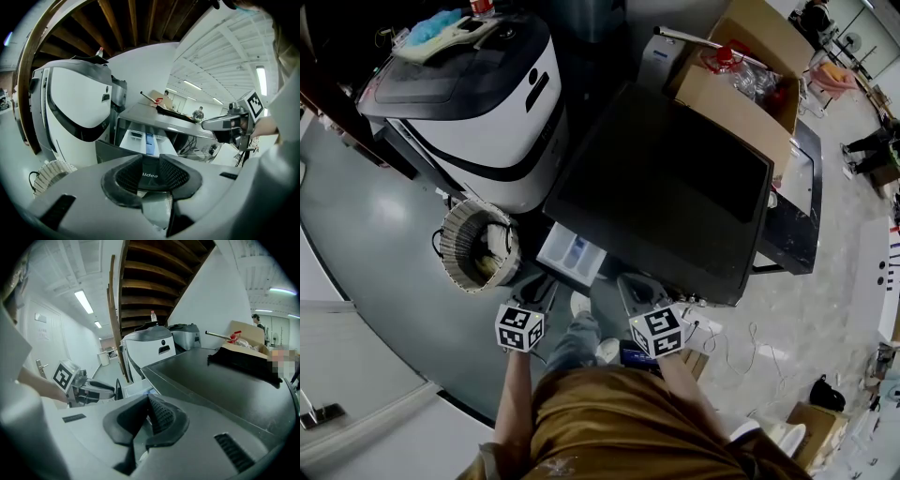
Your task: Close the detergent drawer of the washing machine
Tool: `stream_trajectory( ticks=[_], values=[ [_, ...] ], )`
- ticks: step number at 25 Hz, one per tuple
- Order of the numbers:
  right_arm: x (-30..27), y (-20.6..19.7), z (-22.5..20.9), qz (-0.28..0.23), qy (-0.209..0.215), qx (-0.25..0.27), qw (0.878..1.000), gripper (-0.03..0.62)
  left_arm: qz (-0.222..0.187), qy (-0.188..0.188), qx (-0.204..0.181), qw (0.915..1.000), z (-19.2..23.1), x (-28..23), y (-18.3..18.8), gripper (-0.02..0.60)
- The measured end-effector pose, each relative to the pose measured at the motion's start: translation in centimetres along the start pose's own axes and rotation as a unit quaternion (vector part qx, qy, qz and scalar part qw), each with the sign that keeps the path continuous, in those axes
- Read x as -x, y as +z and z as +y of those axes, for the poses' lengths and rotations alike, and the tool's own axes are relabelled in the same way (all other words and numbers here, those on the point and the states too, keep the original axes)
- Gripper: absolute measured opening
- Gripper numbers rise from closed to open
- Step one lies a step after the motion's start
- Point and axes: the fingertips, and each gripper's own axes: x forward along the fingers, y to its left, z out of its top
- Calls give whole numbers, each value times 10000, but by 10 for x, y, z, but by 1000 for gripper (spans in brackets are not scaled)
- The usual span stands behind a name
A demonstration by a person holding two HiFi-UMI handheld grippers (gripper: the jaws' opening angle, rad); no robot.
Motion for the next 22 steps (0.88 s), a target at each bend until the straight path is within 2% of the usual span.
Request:
stream_trajectory(
  ticks=[22],
  values=[
    [-13, 6, -7, 13, -70, -64, 10000, 12, 70, -183, -17, 9998, 3, -17, 13, 129]
  ],
)
